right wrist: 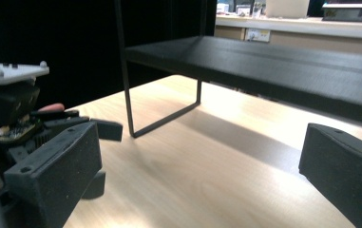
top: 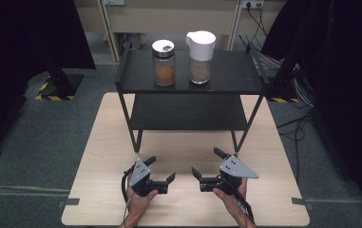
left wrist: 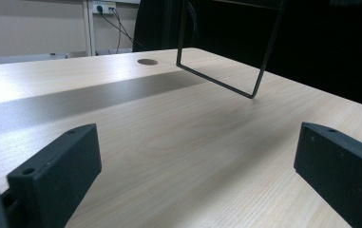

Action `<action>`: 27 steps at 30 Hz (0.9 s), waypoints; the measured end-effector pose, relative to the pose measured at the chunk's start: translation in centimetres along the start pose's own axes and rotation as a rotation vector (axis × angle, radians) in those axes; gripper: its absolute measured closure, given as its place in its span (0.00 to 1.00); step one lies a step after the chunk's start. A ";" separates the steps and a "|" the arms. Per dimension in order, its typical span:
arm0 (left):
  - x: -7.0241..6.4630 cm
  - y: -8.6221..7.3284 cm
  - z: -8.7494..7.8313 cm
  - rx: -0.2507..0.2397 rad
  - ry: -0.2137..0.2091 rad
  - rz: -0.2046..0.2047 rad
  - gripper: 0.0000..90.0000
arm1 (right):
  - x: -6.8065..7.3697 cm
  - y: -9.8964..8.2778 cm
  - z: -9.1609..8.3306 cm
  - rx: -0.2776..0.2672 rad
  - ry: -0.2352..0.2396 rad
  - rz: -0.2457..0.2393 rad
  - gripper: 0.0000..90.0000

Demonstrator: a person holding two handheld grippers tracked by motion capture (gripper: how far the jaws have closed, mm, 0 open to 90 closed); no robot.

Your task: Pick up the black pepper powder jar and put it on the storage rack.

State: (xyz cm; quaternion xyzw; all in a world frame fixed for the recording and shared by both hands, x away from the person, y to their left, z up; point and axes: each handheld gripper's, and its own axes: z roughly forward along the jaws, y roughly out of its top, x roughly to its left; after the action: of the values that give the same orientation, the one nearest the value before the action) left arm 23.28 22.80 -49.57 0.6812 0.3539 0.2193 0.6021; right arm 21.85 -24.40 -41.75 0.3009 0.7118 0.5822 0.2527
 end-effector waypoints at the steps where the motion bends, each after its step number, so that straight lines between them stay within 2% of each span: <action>1: 0.0 0.0 0.0 0.000 0.000 -0.001 0.01 | 0.0 -0.2 0.1 0.004 -0.001 -0.001 0.01; 5: 0.0 0.0 0.0 0.000 0.000 -0.002 0.01 | 0.2 -0.9 0.4 0.020 0.000 -0.002 0.01; 11: 0.0 0.0 0.0 0.001 -0.001 -0.004 0.01 | 0.1 -2.3 0.9 0.030 -0.003 0.029 0.01; 14: 0.1 0.0 0.0 0.000 -0.002 -0.004 0.01 | 0.2 -2.8 1.2 0.049 -0.010 0.020 0.01; 18: 0.0 0.0 0.0 0.002 -0.003 -0.002 0.01 | 0.0 -3.6 1.6 0.066 -0.014 0.032 0.01; 27: 0.0 0.1 0.0 0.006 -0.006 0.000 0.01 | 0.2 -4.2 1.9 0.077 -0.023 0.032 0.01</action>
State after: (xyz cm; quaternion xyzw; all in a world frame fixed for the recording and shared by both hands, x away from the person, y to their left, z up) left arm 23.32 22.77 -49.53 0.6838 0.3529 0.2160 0.6011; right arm 22.48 -23.59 -46.23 0.3284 0.7258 0.5550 0.2396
